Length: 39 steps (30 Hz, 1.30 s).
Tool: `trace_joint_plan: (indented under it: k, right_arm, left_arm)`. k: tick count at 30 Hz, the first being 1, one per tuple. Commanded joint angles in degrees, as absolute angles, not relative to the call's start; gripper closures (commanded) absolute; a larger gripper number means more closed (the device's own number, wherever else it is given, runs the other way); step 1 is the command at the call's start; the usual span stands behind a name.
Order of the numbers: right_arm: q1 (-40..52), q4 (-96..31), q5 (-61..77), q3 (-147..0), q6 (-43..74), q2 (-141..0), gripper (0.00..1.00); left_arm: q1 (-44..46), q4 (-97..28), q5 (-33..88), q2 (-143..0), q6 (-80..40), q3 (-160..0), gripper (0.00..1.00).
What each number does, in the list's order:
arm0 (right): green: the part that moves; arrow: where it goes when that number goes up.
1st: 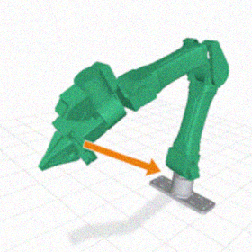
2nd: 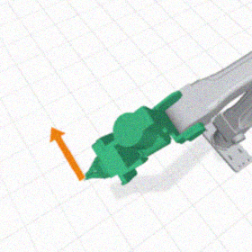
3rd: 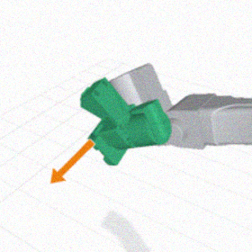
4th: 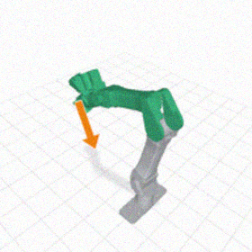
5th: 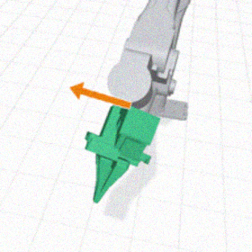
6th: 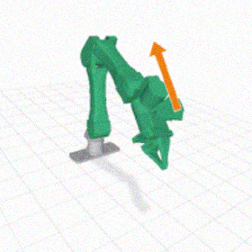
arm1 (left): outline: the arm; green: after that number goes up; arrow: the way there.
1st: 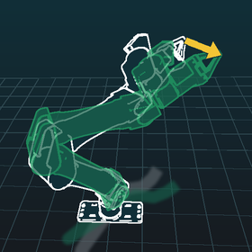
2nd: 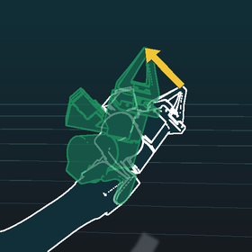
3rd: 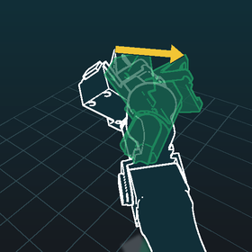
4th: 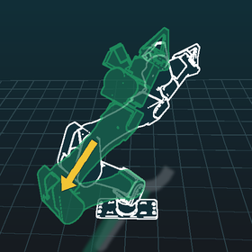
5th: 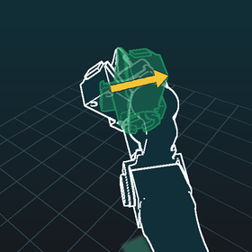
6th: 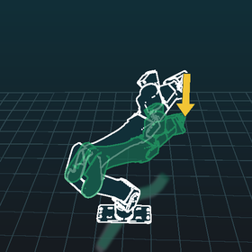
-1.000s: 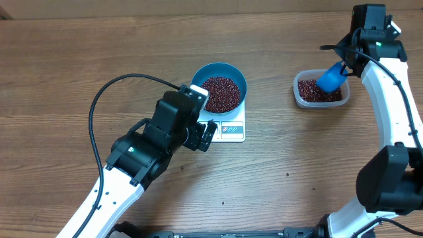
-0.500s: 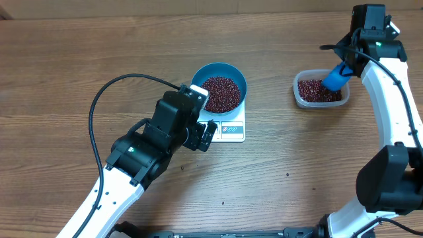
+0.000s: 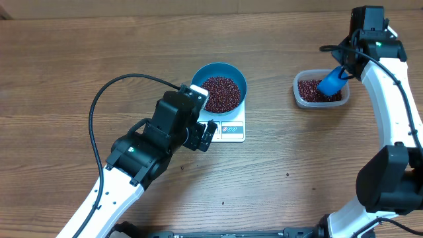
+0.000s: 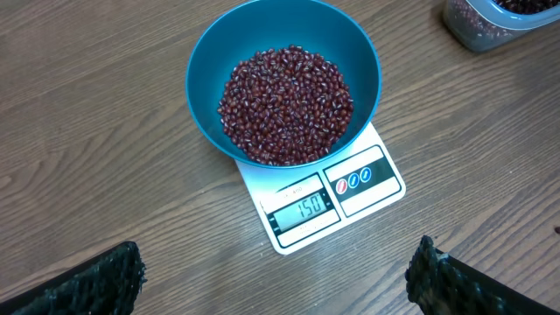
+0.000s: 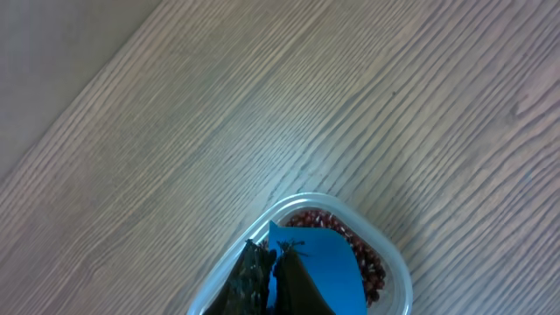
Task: Scoop item into bowl and weigh 150g on scale
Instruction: 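Lower the scoop into the beans in the clear tub, right gripper, then lay the scoop in the tub and open the right gripper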
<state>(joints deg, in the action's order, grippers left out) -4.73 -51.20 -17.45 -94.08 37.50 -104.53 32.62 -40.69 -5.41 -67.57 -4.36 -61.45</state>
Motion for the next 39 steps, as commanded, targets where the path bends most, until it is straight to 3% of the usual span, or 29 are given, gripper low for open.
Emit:
trace_joint_plan:
  k: [1,22,26,39]
  right_arm:
    - [-4.47,-51.37,-15.90,-94.06,37.50,-104.92,0.96]
    - [-4.45,-55.66,-8.69,-94.06,37.52,-104.92,0.96]
    - [-4.45,-55.72,-8.67,-94.04,37.52,-104.92,0.82]
    - [-4.45,-57.04,-8.67,-94.06,37.52,-104.92,0.79]
  left_arm:
    - [32.64,-40.49,-5.96,-67.88,-4.73,-61.12,0.01]
    - [32.64,-40.49,-5.96,-67.88,-4.73,-61.12,0.01]
    - [32.64,-40.49,-5.98,-67.88,-4.73,-61.12,0.00]
    - [32.64,-40.49,-5.96,-67.88,-4.73,-61.12,0.00]
